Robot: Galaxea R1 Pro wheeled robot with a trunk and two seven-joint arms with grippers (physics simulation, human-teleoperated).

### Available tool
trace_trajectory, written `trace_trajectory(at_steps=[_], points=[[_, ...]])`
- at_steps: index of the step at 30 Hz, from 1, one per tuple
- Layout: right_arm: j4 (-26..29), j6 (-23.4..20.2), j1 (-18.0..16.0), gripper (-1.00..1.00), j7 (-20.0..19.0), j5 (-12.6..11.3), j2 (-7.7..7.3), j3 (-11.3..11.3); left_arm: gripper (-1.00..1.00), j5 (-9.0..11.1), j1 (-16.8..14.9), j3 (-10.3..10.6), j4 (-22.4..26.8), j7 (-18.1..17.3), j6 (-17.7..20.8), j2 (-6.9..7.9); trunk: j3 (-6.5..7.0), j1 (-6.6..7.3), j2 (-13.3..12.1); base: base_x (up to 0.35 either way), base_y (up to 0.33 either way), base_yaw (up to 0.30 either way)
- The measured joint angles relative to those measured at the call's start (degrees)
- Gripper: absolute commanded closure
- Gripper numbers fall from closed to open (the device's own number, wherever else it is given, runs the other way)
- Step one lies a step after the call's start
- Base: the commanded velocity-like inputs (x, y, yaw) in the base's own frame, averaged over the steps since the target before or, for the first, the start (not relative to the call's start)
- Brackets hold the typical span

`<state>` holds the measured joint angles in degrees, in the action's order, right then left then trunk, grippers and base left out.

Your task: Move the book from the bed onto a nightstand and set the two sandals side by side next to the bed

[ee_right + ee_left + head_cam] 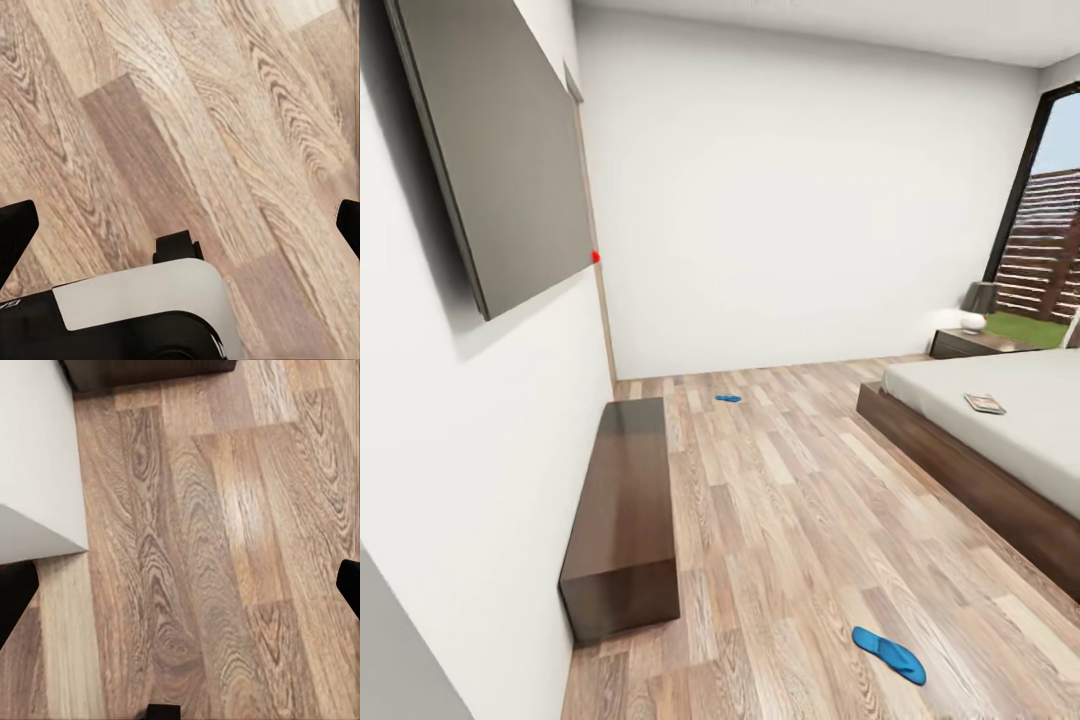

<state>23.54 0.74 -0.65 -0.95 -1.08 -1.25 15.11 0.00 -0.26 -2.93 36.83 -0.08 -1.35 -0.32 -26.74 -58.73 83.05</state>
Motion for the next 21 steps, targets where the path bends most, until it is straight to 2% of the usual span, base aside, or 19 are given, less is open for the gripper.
trace_trajectory(at_steps=[21], points=[[0.0, 0.0, 0.0, -1.00, 0.0, 0.0, 0.01, -0.1, -1.00, 0.0, 0.0, 0.0, 0.0, 0.0, 0.0, 0.00, 0.36, 0.00, 0.0, 0.000, 0.000, -0.293]])
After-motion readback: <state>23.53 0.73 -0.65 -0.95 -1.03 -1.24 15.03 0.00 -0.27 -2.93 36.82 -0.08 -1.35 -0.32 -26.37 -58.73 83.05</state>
